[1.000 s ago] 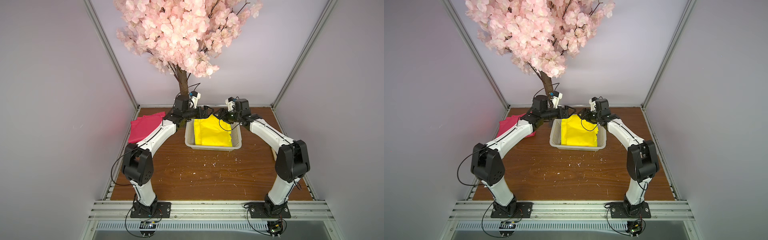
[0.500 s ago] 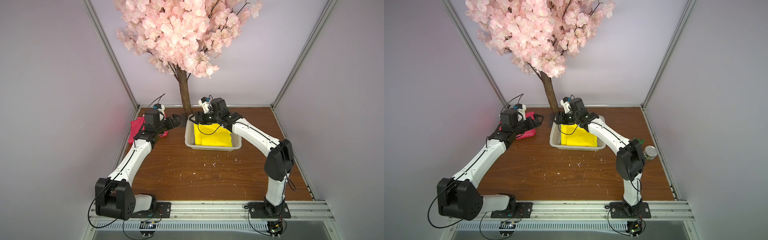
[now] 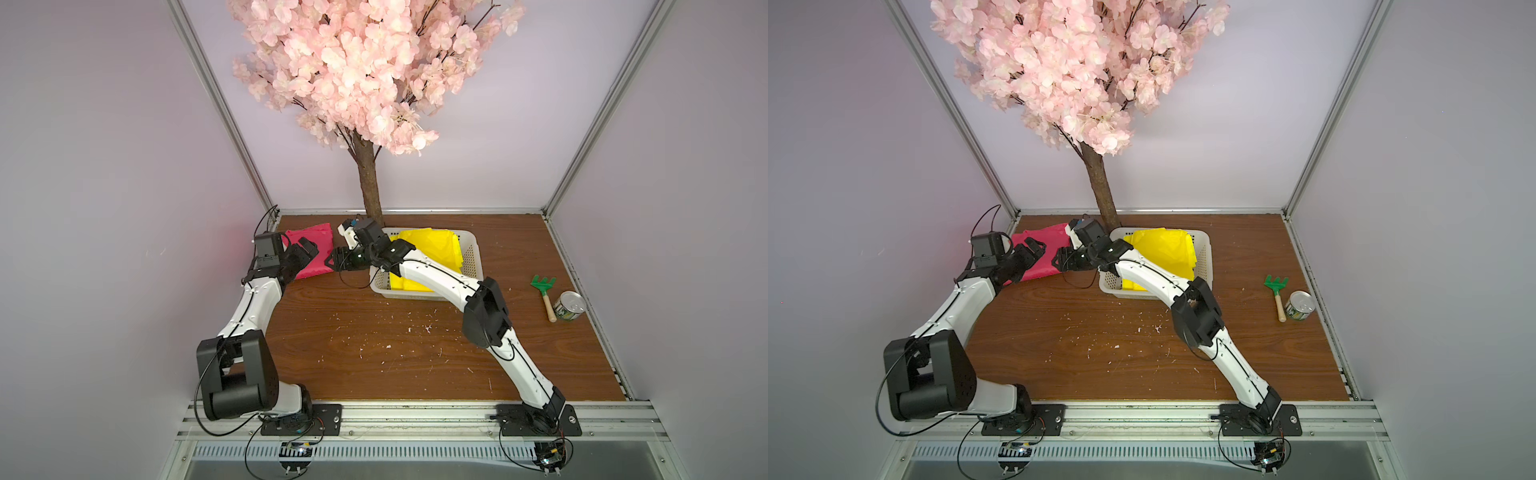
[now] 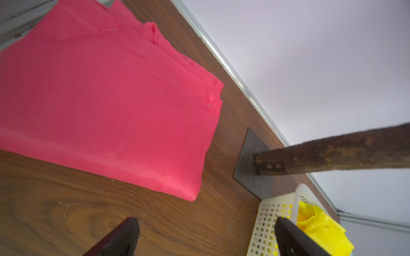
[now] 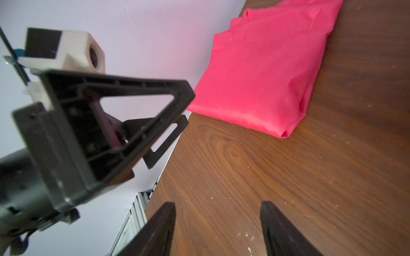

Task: Put the folded raincoat in the basket
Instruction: Move the raincoat to the center of the board.

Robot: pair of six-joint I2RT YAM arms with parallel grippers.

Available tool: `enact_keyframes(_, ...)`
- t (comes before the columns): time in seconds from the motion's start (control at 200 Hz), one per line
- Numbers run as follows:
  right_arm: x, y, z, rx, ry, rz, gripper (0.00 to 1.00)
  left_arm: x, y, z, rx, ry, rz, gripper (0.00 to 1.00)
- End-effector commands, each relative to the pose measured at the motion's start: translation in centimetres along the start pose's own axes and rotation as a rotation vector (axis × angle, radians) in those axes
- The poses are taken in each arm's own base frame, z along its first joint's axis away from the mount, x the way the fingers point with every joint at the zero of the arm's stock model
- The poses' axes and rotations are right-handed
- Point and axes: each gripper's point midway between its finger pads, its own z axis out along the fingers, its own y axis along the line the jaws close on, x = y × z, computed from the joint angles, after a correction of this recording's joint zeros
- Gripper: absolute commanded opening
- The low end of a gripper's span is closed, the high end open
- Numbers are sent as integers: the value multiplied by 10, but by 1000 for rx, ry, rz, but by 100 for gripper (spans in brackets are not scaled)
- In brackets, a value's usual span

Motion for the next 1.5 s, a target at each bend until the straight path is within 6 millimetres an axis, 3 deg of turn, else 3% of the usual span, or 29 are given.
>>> enact_keyframes(0.0, -7, 4, 15, 13, -63, 90, 67, -31, 17, -3, -19, -79, -72, 99)
enact_keyframes(0.15, -2, 0, 43, 31, -138, 148, 68, -54, 40, -7, -51, -125, -113, 99)
enact_keyframes(0.27, 7, -8, 58, 71, -188, 160, 69, -62, 49, -8, -57, -123, -129, 99)
enact_keyframes(0.771, 1, -51, 92, 98, -339, 277, 70, -55, 47, -6, -27, -108, -147, 99)
enact_keyframes(0.956, -7, -63, 96, 85, -365, 302, 67, -49, 48, -6, -19, -100, -154, 99)
enact_keyframes(1.091, -9, -69, 98, 64, -361, 312, 54, -48, 48, -7, -18, -101, -150, 99)
enact_keyframes(1.186, -9, -69, 98, 57, -351, 307, 32, -49, 47, -8, -16, -105, -148, 99)
enact_keyframes(1.316, -15, -56, 93, 29, -348, 272, 0, -48, 46, -8, -9, -102, -149, 99)
enact_keyframes(1.496, -23, -30, 78, 7, -339, 193, 0, -47, 44, -11, -6, -95, -135, 99)
